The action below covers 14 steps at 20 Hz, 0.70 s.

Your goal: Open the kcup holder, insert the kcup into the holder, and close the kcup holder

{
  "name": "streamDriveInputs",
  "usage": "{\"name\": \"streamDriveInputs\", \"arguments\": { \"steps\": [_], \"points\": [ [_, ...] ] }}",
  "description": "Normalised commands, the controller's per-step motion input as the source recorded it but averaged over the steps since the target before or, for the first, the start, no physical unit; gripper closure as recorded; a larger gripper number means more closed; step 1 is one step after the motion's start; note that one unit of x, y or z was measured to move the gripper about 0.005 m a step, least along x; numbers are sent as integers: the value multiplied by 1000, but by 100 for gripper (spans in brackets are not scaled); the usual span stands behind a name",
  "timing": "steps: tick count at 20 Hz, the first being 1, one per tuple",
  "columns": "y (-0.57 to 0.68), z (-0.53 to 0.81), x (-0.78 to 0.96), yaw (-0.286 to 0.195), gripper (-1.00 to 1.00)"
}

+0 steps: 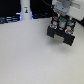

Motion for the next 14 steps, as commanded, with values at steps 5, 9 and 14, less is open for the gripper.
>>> {"name": "streamDriveInputs", "arguments": {
  "steps": [5,9,14],
  "points": [
    [153,-6,80,41,-100],
    [-11,375,221,76,-100],
    [-250,644,349,64,-100]
  ]
}}
